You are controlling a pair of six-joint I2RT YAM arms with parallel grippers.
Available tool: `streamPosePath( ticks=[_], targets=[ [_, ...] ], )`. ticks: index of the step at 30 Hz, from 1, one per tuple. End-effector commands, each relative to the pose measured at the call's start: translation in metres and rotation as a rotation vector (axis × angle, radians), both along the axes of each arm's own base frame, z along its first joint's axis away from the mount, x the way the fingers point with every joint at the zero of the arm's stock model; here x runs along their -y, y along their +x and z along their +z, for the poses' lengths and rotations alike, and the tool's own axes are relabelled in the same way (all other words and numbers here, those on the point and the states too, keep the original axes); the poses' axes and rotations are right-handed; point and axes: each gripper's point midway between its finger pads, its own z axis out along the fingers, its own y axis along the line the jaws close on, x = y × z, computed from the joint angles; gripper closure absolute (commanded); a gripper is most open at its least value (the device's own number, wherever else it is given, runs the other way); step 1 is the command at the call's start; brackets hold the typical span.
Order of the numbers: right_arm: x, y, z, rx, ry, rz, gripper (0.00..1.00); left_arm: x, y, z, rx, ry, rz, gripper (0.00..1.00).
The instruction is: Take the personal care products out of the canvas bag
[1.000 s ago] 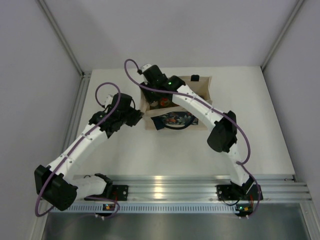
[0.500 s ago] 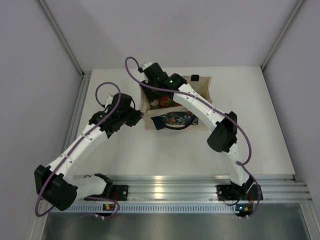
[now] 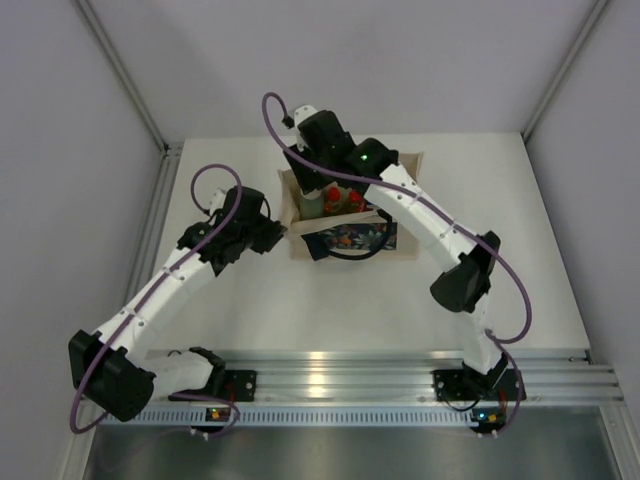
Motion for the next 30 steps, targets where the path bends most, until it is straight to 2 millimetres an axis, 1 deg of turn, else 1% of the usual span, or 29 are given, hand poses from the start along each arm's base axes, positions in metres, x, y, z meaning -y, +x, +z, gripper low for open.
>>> streamPosePath(
  ticks=[1, 5, 11, 12, 14, 16, 17, 19, 20, 25, 28, 29, 30],
  targets=[
    [0.011, -0.029, 0.138, 0.240, 0.237, 0.020, 1.00, -0.018, -0.001, -0.012, -0.041, 0.088, 0.034, 1.00],
    [0.017, -0.042, 0.155, 0.269, 0.249, 0.033, 1.00, -0.019, -0.001, -0.012, -0.038, 0.093, 0.033, 1.00],
    [0.028, -0.064, 0.195, 0.334, 0.313, 0.041, 1.00, -0.019, 0.000, -0.013, -0.042, 0.098, 0.030, 1.00],
    [0.034, -0.068, 0.204, 0.349, 0.326, 0.035, 1.00, -0.019, 0.000, -0.014, -0.043, 0.099, 0.030, 1.00],
    [0.038, -0.076, 0.214, 0.363, 0.344, 0.042, 1.00, -0.019, 0.000, -0.014, -0.043, 0.099, 0.030, 1.00],
    [0.046, -0.084, 0.228, 0.385, 0.367, 0.044, 1.00, -0.019, 0.001, -0.014, -0.044, 0.101, 0.028, 1.00],
    [0.050, -0.091, 0.237, 0.398, 0.383, 0.048, 1.00, -0.018, 0.001, -0.014, -0.045, 0.100, 0.027, 1.00],
    [0.055, -0.097, 0.244, 0.406, 0.400, 0.045, 1.00, -0.018, 0.001, -0.015, -0.048, 0.101, 0.027, 1.00],
    [0.061, -0.102, 0.251, 0.416, 0.414, 0.043, 1.00, -0.018, 0.001, -0.015, -0.049, 0.102, 0.027, 1.00],
    [0.072, -0.113, 0.258, 0.418, 0.434, 0.035, 1.00, -0.018, 0.001, -0.015, -0.050, 0.103, 0.027, 1.00],
    [0.083, -0.119, 0.262, 0.413, 0.445, 0.016, 1.00, -0.018, 0.003, -0.013, -0.043, 0.105, 0.026, 1.00],
    [0.091, -0.124, 0.266, 0.414, 0.461, 0.009, 1.00, -0.018, 0.002, -0.012, -0.040, 0.105, 0.027, 1.00],
    [0.092, -0.125, 0.261, 0.401, 0.455, 0.003, 1.00, -0.018, 0.003, -0.013, -0.041, 0.106, 0.026, 1.00]
  ],
)
